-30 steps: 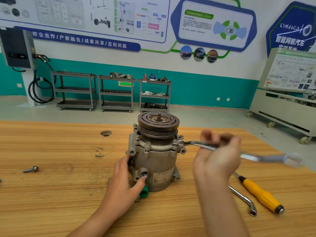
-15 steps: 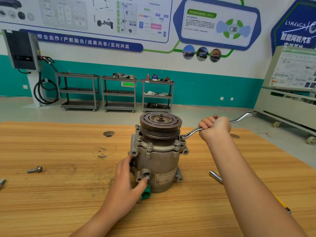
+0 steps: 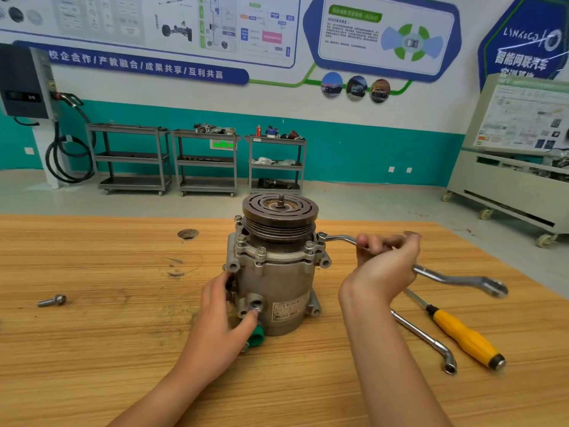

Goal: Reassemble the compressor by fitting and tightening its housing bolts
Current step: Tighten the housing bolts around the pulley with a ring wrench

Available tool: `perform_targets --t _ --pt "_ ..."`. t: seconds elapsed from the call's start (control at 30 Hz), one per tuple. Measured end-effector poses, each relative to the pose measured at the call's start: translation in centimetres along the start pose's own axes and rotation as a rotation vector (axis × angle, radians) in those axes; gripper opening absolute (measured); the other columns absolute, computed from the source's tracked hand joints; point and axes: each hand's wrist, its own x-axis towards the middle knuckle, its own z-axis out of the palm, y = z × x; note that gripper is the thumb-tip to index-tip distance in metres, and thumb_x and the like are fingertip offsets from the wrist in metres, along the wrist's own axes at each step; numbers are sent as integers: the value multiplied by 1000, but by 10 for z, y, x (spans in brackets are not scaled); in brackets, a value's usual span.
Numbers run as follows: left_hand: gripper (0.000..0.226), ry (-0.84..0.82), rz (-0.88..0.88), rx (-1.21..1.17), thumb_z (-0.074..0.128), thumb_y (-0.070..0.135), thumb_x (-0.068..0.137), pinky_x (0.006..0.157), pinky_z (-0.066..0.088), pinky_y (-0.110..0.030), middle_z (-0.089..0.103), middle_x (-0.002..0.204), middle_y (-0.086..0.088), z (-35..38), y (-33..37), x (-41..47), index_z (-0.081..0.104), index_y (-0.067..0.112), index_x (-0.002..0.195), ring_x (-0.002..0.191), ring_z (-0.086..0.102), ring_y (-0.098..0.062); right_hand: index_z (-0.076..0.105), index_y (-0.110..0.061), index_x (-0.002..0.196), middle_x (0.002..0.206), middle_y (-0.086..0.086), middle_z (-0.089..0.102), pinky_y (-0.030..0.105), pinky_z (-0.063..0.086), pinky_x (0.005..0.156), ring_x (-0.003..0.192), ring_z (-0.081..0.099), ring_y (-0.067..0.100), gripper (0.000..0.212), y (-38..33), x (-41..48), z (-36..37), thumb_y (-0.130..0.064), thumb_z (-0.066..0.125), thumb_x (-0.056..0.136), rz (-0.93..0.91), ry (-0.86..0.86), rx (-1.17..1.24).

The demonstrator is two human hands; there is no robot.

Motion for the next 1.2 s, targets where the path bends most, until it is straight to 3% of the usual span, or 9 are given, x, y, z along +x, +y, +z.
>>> perform_targets --t 0.1,0.2,0.27,0.33,0.43,0.63,0.83,1.07,1.2 --pt "76 3 2 7 65 28 85 101 28 -21 28 141 7 0 0 -1 19 23 145 122 31 -2 40 -16 61 48 -10 45 25 48 70 55 54 9 38 8 -27 -8 -21 37 99 -107 -95 -67" --pt "76 8 2 11 65 28 85 100 27 -21 28 140 8 0 0 -1 19 24 145 119 29 0 39 -17 56 49 -11 47 23 44 71 59 55 8 45 9 -45 -8 -20 34 101 -128 -164 -79" --pt "76 0 -4 7 65 29 85 102 27 -22 28 141 7 -1 0 0 19 24 146 122 31 -2 34 -18 55 43 -9 38 26 47 66 45 46 10 47 -8 -37 3 -23 33 102 -44 -177 52" --pt "76 -5 -2 5 64 30 85 103 27 -23 28 141 8 -1 1 0 19 24 146 121 30 -1 30 -19 55 41 -7 28 22 45 51 36 31 13 46 -30 -14 14 -26 30 101 -51 -199 153" --pt "76 -8 -6 3 64 31 85 103 31 -24 27 139 10 -2 1 0 17 25 146 119 29 1 25 -20 54 43 -6 19 16 22 39 38 15 13 47 -45 20 28 -29 29 100 -11 -183 142" --pt "76 -13 -10 4 63 31 86 103 34 -26 26 136 14 -3 2 0 16 27 146 120 29 2 18 -20 62 40 -6 16 15 11 35 32 12 11 39 -15 58 31 -24 24 99 359 -93 49" --pt "74 -12 1 -9 64 28 85 100 28 -18 28 133 14 -2 0 -1 19 27 144 122 32 -1 19 -19 61 37 -6 17 14 12 33 28 13 10 38 -4 73 33 -20 24 99 475 -99 -8" --pt "73 -22 -1 -11 64 29 85 101 29 -19 28 130 16 -1 -1 0 20 27 144 122 34 -1 28 -18 62 39 -8 31 17 40 46 34 37 11 38 -8 22 -5 -24 32 99 170 20 14" --pt "73 -13 -7 -1 65 28 85 100 31 -22 28 129 16 -1 0 -1 21 27 144 120 35 -2 31 -18 60 45 -8 40 24 45 67 53 57 11 41 -1 -28 -13 -28 36 99 43 -36 9"
